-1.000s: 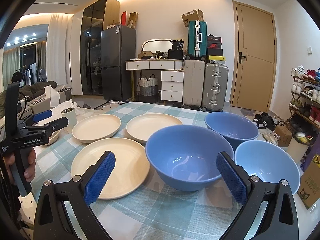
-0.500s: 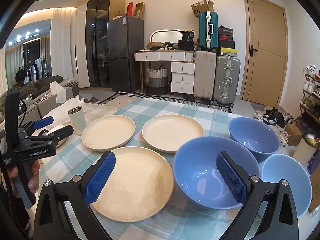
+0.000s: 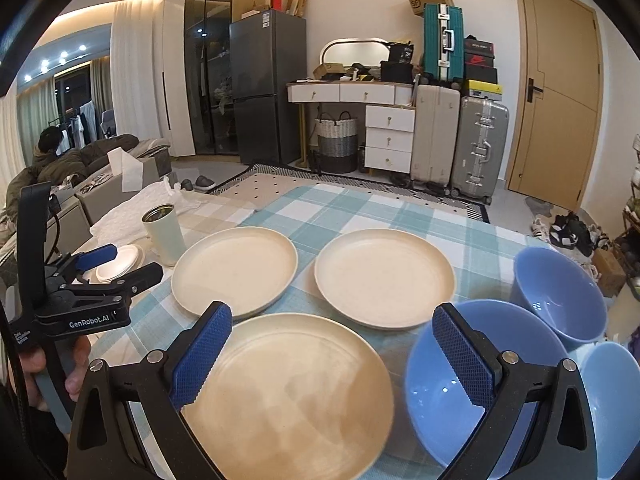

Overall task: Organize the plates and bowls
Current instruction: 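Move the left tool toward the nearest cream plate and lower it to the rim, then close the left gripper on the cream plate rim and lift it, then carry the cream plate with the left gripper onto another cream plate, then open the left gripper to release the plate onto the stack, then move the left tool to the next cream plate and lower to its rim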

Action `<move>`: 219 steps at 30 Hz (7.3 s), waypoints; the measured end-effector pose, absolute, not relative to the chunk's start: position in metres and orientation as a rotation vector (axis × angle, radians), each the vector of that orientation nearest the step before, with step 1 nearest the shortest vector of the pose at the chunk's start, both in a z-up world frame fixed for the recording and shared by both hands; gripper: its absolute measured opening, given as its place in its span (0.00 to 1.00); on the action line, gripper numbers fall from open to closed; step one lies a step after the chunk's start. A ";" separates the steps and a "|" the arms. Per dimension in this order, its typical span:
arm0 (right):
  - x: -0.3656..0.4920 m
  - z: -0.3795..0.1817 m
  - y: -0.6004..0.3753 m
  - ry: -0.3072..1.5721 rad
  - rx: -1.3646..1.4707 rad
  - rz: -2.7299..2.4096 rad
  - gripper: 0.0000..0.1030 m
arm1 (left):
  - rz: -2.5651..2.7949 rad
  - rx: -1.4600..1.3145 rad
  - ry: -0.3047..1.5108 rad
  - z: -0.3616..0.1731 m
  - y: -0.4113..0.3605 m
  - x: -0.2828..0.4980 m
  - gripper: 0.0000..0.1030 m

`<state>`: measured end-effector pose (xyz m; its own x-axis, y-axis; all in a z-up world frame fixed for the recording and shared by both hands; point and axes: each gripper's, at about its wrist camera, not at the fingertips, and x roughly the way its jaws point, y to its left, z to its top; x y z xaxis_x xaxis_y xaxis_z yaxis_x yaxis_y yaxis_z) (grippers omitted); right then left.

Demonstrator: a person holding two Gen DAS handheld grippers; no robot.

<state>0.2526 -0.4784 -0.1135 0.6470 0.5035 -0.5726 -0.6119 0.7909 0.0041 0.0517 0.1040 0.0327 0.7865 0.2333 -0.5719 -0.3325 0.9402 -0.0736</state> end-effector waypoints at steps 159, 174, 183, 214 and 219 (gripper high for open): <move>0.223 -0.190 -0.518 0.837 -0.195 0.495 0.19 | 0.017 0.097 0.790 -0.012 -0.032 0.022 0.32; 0.224 -0.202 -0.518 0.862 -0.196 0.480 0.21 | -0.110 0.247 0.793 -0.030 -0.084 0.025 0.32; 0.223 -0.204 -0.528 0.854 -0.188 0.474 0.21 | -0.112 0.174 0.806 -0.035 -0.074 0.030 0.33; 0.197 -0.129 -0.537 0.678 -0.171 0.586 0.96 | -0.074 0.024 0.688 0.023 -0.039 0.027 0.98; 0.208 -0.115 -0.544 0.653 -0.170 0.574 0.98 | -0.028 0.033 0.677 0.033 -0.033 0.035 0.98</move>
<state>0.2082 -0.5437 -0.1152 0.6461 0.4498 -0.6166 -0.5535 0.8324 0.0273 0.0350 -0.0328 0.0330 0.7792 -0.0148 -0.6266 0.0362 0.9991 0.0214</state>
